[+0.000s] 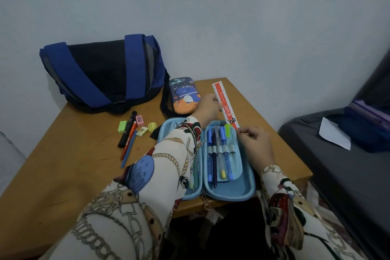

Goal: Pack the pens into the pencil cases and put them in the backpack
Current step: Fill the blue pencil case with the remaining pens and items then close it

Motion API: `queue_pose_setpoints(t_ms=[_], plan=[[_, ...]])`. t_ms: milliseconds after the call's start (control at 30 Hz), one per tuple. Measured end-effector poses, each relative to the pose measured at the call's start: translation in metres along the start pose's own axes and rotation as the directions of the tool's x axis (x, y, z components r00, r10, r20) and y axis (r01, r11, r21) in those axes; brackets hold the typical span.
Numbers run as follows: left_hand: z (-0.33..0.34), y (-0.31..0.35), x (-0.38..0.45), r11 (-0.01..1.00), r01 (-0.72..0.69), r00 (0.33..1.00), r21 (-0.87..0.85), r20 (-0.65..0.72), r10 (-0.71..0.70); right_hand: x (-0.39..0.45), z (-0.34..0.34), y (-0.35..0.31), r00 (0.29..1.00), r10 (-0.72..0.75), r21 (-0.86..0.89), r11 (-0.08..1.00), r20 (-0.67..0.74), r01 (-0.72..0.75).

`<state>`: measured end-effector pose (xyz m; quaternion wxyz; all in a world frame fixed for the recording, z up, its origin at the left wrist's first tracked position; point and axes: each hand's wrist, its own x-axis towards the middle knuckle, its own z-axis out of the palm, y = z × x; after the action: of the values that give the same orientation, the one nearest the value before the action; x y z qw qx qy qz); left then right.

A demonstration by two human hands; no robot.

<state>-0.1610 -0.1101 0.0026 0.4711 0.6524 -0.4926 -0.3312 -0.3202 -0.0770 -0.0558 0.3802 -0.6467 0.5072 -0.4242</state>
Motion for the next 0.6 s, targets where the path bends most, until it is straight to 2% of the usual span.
queue_pose_setpoints(t_ms=[167,300,400,500,600], plan=[[0.008,-0.002,-0.005,0.968,0.024,0.985,0.249,0.159,-0.066,-0.001,0.000,0.000,0.999,-0.015,0.015,1.000,-0.030,0.015],[0.006,-0.003,-0.015,0.934,-0.024,0.986,0.356,0.164,-0.037,-0.002,0.001,-0.001,1.000,-0.012,-0.003,1.000,-0.029,0.012],[0.004,-0.005,-0.025,0.860,-0.087,0.988,0.503,0.153,0.011,-0.002,0.001,-0.003,1.000,-0.002,0.000,1.000,-0.018,0.002],[0.002,-0.008,-0.039,0.870,-0.163,0.987,0.465,0.085,0.140,-0.002,0.001,-0.001,1.000,-0.023,0.020,1.000,-0.012,0.024],[0.002,-0.008,-0.061,0.867,-0.253,0.965,0.429,0.174,0.196,-0.001,-0.001,0.002,0.999,-0.026,0.064,0.998,-0.043,0.028]])
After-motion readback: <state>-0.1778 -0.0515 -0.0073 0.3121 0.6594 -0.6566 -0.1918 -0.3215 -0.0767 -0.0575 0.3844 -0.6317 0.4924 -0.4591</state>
